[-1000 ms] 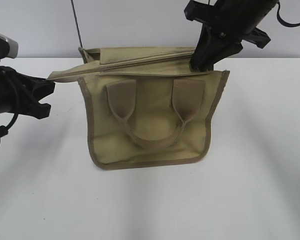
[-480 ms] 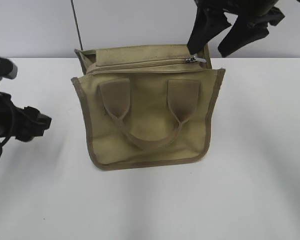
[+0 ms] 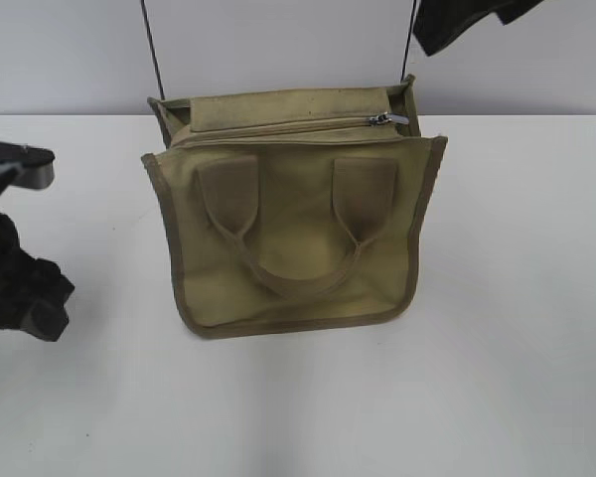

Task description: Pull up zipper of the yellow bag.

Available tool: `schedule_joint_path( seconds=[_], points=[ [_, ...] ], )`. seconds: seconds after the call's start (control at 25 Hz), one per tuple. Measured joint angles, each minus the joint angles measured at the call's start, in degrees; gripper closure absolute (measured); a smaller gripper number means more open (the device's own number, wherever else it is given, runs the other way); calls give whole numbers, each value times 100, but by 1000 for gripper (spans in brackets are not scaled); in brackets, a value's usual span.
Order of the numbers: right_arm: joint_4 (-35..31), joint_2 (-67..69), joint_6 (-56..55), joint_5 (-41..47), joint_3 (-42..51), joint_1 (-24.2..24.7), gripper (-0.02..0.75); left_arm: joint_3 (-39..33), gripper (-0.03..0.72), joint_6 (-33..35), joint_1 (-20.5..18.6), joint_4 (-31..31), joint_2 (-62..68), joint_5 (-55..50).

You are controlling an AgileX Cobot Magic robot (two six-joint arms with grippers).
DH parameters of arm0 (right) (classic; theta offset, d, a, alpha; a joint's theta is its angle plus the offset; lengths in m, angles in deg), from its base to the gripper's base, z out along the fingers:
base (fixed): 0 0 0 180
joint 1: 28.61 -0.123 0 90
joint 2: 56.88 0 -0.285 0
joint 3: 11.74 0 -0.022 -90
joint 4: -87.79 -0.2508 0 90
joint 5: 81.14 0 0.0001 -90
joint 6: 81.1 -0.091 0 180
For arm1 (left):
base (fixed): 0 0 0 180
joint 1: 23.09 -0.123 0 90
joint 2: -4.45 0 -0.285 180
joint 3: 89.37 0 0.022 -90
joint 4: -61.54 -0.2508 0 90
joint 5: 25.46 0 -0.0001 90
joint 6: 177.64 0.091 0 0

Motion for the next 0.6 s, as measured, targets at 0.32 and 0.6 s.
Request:
schedule_joint_path(
  seconds=[0.32,0.6],
  points=[
    [70,-2499,-302,-286,2382,-293,187,750,244,279,6,334,-1940,-1210],
    [0,-5038,-344,-190,4379,-296,140,754,193,285,6,-109,-4310,-2038]
  ],
)
